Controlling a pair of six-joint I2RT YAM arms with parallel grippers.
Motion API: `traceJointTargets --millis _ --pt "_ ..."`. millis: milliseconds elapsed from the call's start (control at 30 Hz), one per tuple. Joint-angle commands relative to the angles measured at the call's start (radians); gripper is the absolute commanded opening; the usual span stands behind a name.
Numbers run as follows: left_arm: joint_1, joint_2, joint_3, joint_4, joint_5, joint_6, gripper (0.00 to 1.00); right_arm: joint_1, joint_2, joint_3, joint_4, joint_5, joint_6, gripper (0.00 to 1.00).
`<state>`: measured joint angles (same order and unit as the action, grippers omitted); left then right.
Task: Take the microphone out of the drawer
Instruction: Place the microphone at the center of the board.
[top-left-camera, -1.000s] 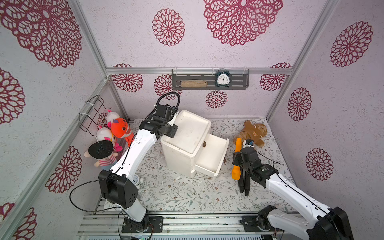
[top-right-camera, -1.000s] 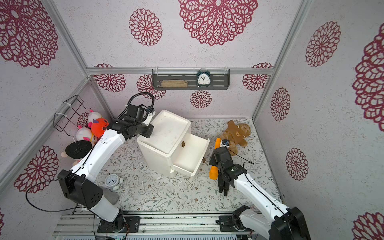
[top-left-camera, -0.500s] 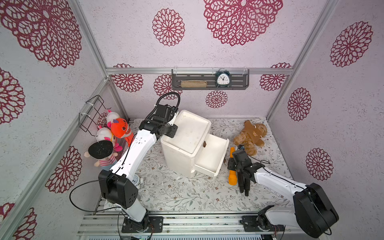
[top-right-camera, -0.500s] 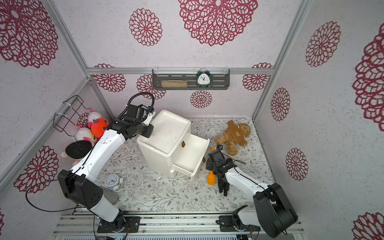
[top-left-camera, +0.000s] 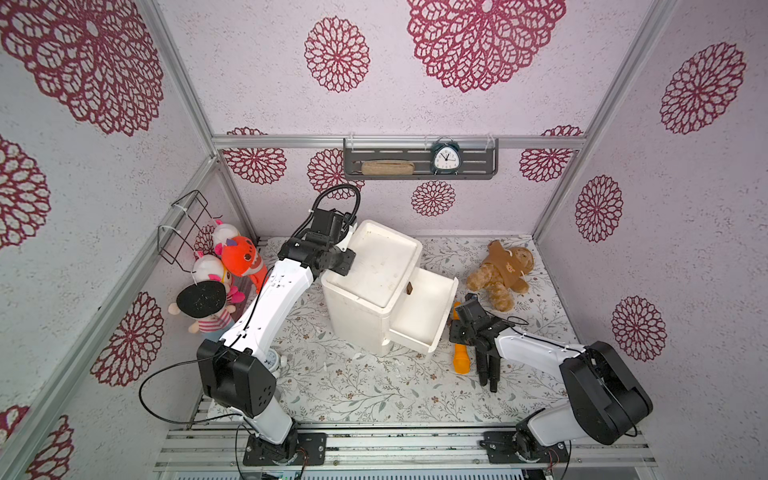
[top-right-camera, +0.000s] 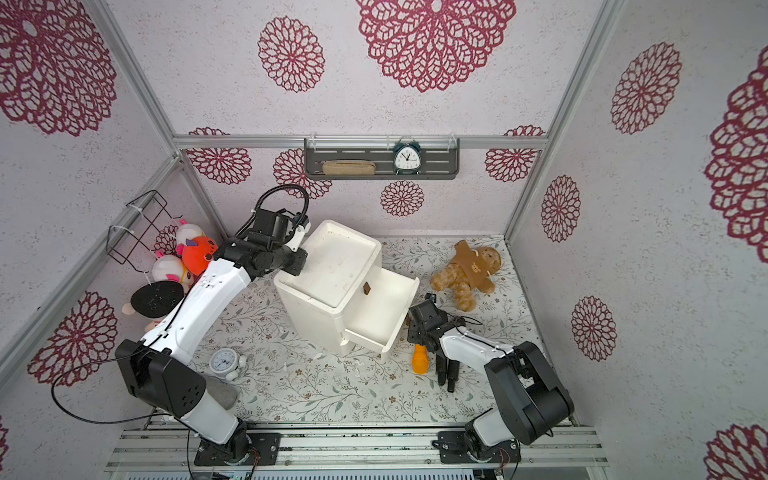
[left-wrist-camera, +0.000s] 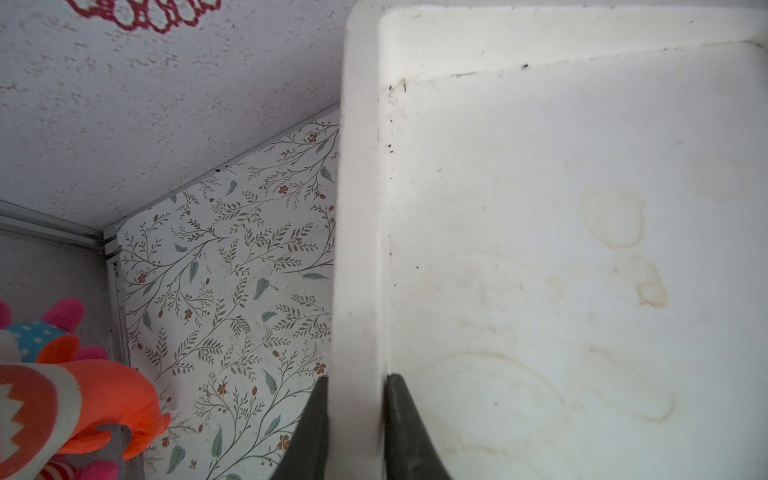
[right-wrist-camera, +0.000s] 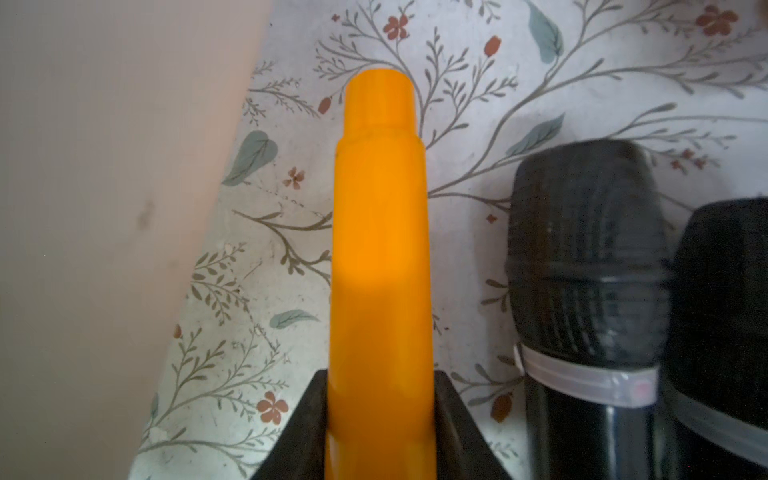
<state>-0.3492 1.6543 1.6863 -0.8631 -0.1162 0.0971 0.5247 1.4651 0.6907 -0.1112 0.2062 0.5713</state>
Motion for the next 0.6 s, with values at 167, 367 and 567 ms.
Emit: traceJointTargets --millis 167,367,567 --pt "-0.006 0.058 -0.022 -0.077 -0.062 0.043 0.01 0.015 0.02 0.045 -0.041 0.055 -0.077 0.0" --pt "-0.006 0.062 -0.022 -0.078 -0.063 0.044 0.01 0.017 0.023 0.033 -0.05 0.057 -0.085 0.03" --pt "-0.006 0.062 -0.022 -0.079 -0.061 0.042 0.01 0.017 0.012 0.015 -0.064 0.054 -0.077 0.1"
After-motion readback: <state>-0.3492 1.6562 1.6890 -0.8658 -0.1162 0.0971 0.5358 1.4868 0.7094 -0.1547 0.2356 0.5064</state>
